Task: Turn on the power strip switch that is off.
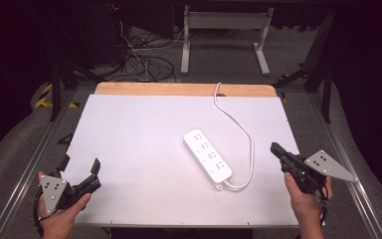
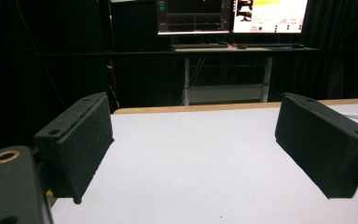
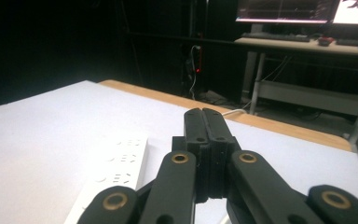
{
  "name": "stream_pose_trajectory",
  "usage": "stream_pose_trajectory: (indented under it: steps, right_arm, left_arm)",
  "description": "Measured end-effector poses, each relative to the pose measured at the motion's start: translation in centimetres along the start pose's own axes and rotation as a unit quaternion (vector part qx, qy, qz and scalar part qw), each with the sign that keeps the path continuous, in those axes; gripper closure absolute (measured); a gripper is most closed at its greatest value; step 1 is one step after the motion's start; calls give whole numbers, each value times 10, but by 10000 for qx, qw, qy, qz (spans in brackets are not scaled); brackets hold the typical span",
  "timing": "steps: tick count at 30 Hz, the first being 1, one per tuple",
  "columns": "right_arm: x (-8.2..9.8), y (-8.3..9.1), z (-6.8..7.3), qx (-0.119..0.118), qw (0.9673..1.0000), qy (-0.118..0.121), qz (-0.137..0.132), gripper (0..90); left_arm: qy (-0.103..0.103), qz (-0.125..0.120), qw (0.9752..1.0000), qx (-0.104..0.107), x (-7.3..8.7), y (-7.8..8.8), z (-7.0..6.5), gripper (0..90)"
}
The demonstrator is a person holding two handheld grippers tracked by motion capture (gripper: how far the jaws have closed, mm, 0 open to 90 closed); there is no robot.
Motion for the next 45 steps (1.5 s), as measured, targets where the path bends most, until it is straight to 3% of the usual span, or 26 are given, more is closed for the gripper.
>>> stream_pose_trajectory:
  steps: [8,18,23,28,34,36,42,45]
  right_arm:
    - [-1,-16,10,-199,9993,52,310,900]
    - [-1,-45,26,-672,9948,118,754,900]
    - [4,-57,34,-764,9925,197,933,900]
    - [11,-70,48,-944,9878,376,1181,900]
    - [19,-80,59,-954,9835,542,1442,900]
    - [25,-86,64,-940,9806,643,1594,900]
    - [34,-93,71,-969,9763,681,1813,900]
    - [43,-101,76,-924,9713,732,2067,900]
  left_arm:
    - [31,2,10000,-21,0,1,0,117]
    - [26,22,10000,-20,1,1,1,117]
    - [20,11,10000,-25,1,2,2,117]
    - [24,13,10000,-19,1,2,1,117]
    - [16,21,10000,1,1,2,1,118]
    - [22,25,10000,10,1,2,0,119]
    - [16,29,10000,15,1,2,0,119]
    - [3,28,10000,28,1,3,0,119]
Point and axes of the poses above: each handheld gripper's, and its own axes: y roughly backward along the jaws, x roughly out of its underside, z roughly to its left, the point moved 2 cm from there along -y, roughly forward along the jaws, and after that the axes turned 11 degrees about -y, right-handed, at the moved point
